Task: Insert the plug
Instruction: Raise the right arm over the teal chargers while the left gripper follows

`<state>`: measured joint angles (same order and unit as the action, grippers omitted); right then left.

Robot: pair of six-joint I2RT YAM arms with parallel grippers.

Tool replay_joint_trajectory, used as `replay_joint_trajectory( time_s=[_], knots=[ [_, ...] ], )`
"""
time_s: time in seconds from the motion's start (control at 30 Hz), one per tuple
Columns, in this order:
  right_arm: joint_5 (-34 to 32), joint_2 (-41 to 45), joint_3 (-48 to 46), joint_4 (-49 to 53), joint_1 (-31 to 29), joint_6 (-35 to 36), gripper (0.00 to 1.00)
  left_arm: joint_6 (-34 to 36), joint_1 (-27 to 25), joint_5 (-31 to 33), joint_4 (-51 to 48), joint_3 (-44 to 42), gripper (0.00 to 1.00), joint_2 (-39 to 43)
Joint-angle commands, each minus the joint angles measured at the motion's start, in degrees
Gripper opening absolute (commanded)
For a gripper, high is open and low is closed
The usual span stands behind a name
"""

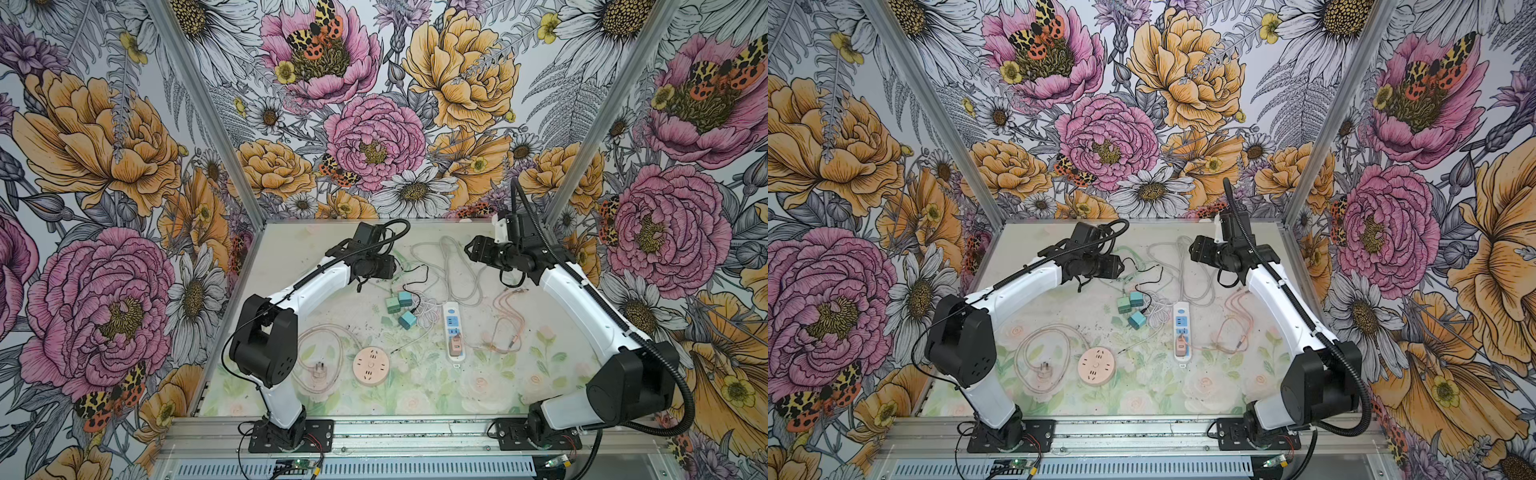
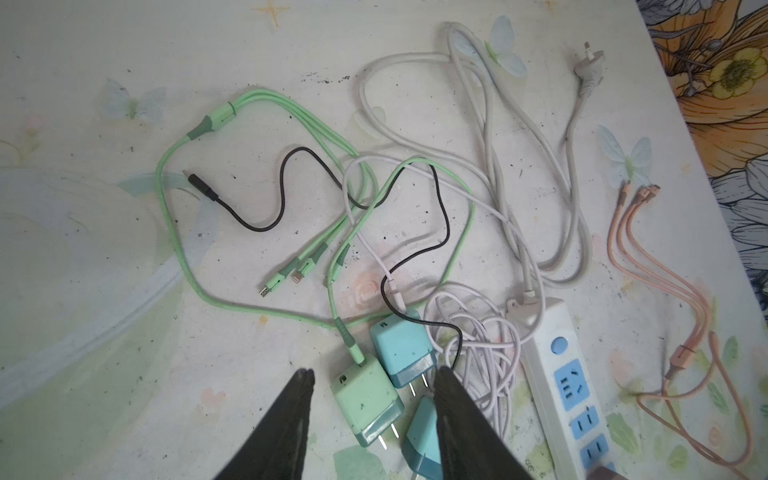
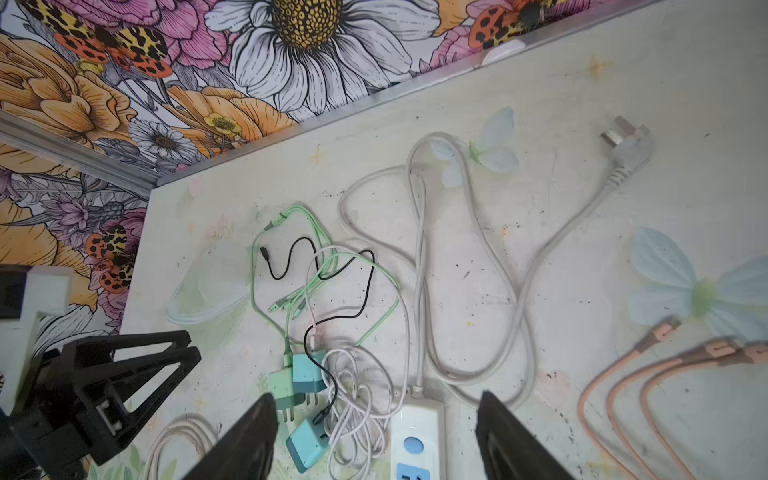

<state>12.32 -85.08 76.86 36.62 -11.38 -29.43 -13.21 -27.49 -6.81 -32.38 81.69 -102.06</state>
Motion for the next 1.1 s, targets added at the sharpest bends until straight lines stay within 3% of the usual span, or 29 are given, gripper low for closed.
replay_joint_trajectory(
  time_s=[0.0, 0.17, 0.37, 1.07],
  knots=[
    [2.2, -2.8, -0.8, -3.5, 0.3, 0.5, 0.74, 1.3, 0.4, 1.0, -0.1, 3.1, 0.49, -2.7],
    [2.7, -7.6, -1.7, -5.3, 0.2, -0.7, 0.67, 1.8, 0.5, 0.2, -0.1, 4.5, 0.49, -5.8],
    [0.9, -10.9, -1.7, -5.8, -0.9, -1.3, 0.67, 2.5, 1.4, 0.5, -0.1, 4.6, 0.49, -7.1],
    [1.5, -12.7, -2.4, -5.9, -2.7, -1.0, 0.67, 2.5, 0.2, 1.8, -0.1, 7.2, 0.49, -12.0]
  ],
)
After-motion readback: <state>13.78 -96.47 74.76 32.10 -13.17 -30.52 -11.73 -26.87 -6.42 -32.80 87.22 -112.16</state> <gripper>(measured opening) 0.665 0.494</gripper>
